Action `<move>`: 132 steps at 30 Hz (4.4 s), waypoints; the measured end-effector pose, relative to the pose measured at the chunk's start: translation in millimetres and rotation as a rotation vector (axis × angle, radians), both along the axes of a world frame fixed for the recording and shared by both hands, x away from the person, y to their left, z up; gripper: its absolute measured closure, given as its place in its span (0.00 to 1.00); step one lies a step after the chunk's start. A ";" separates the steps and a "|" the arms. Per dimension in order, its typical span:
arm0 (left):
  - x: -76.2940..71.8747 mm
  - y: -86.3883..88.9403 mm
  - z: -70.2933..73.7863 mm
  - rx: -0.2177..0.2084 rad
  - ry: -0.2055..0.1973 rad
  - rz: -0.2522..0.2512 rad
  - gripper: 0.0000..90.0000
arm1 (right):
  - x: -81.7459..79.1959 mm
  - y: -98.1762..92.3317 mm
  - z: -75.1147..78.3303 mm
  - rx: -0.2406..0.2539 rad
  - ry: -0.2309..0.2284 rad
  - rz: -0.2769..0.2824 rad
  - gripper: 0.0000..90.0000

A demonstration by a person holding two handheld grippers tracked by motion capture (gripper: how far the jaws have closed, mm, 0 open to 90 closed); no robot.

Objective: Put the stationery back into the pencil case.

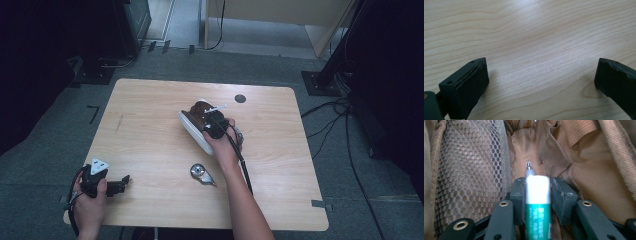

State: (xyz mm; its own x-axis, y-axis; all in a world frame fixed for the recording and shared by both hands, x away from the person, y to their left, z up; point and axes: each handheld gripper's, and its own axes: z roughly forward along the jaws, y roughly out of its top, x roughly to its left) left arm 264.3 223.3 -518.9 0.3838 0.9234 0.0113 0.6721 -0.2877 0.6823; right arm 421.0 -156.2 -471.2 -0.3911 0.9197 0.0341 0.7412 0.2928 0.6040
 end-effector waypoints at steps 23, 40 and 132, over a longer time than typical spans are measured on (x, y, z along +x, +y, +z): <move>-0.1 -0.1 0.1 -0.001 0.000 0.001 0.00 | -36.9 -19.9 45.9 0.103 -0.243 0.032 0.66; 0.0 -0.2 0.0 -0.002 0.000 0.002 0.00 | -115.4 -40.4 48.5 0.216 -0.322 0.105 0.62; -2.0 -103.3 0.7 -0.058 -0.015 -0.309 0.15 | -185.3 -18.5 -45.9 0.224 -0.208 0.251 0.59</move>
